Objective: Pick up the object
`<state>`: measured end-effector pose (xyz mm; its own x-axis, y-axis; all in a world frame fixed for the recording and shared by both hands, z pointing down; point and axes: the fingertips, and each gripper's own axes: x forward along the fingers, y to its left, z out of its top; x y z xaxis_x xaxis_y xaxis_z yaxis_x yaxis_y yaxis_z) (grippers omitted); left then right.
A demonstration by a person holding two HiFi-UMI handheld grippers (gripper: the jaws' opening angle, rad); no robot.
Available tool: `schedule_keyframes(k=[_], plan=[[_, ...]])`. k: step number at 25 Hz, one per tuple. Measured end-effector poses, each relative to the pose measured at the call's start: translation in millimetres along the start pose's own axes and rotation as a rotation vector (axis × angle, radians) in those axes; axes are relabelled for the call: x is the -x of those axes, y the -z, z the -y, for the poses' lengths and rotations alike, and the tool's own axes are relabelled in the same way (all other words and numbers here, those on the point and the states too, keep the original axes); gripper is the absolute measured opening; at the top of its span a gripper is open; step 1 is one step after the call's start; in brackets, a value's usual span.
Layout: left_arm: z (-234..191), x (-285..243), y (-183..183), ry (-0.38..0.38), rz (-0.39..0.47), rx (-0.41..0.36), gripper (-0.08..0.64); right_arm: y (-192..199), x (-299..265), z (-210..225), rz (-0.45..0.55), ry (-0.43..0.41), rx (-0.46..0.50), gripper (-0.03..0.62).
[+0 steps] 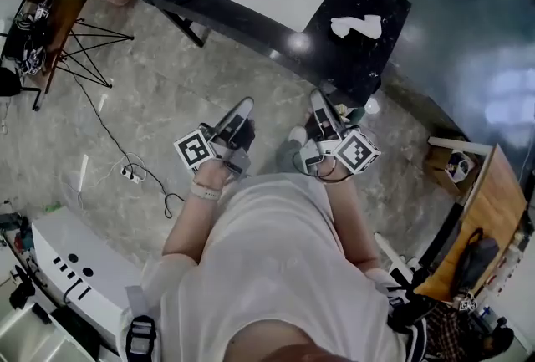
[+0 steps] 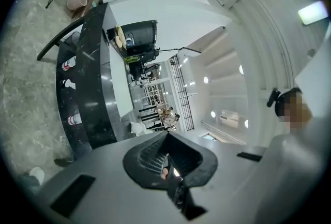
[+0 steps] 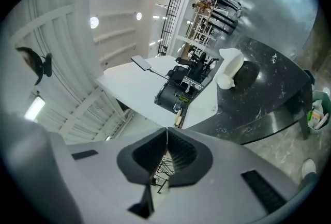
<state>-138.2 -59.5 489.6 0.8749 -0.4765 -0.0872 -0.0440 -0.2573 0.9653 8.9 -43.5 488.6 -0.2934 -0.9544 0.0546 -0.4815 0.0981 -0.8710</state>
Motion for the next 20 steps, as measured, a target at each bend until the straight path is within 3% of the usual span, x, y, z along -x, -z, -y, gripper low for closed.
schedule_keyframes(k=[12,20], plan=[[2,-101,-16,-0.038,0.069,-0.028,0.006,-69,-49,37,-0.118,-0.056,-0.034,0.023],[2,-144,-13,-0.069,0.100,-0.026,0.006,-120,-66,74,-0.152,-0.004,0.052,0.023]])
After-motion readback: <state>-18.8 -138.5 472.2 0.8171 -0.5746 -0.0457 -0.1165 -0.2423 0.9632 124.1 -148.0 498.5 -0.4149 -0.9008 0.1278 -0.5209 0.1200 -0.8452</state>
